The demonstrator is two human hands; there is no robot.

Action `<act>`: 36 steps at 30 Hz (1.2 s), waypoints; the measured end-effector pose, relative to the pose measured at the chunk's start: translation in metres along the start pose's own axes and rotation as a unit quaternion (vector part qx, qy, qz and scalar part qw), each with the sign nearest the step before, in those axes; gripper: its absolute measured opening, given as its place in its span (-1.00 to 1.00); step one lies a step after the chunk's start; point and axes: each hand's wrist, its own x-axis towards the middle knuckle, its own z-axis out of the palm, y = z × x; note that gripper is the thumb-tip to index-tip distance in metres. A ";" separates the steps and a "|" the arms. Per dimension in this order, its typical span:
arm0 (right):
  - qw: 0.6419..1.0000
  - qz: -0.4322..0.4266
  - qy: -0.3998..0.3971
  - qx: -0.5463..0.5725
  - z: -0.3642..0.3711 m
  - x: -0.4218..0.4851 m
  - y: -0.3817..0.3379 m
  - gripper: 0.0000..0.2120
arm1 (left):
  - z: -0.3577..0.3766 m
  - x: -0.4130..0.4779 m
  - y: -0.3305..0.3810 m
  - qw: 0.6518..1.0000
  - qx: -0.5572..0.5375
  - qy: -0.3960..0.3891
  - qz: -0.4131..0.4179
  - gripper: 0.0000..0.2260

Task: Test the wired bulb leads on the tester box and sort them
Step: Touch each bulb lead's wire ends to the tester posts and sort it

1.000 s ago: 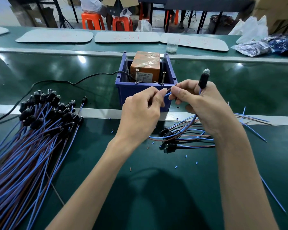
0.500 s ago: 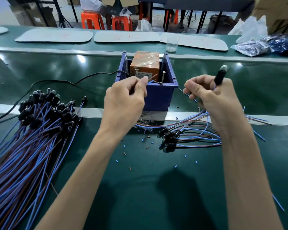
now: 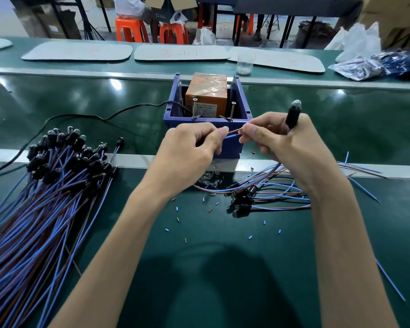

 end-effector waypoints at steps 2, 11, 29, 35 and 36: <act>1.000 -0.002 0.001 0.009 0.000 0.000 0.000 -0.92 | 0.000 0.000 0.000 1.000 -0.004 -0.008 0.005 -0.64; 1.000 0.022 -0.013 -0.005 0.004 0.001 0.002 -0.85 | 0.002 0.000 0.000 1.000 0.000 -0.019 0.007 -0.64; 0.992 0.021 0.111 0.049 -0.015 0.003 0.008 -0.83 | -0.026 0.006 -0.009 0.992 -0.068 0.104 -0.029 -0.61; 0.998 0.057 -0.025 -0.016 0.005 0.000 0.008 -0.93 | -0.013 0.005 -0.007 0.990 -0.107 0.085 -0.044 -0.62; 0.998 0.057 -0.035 -0.010 0.008 0.000 0.007 -0.92 | -0.011 0.005 -0.006 0.988 -0.122 0.085 -0.052 -0.62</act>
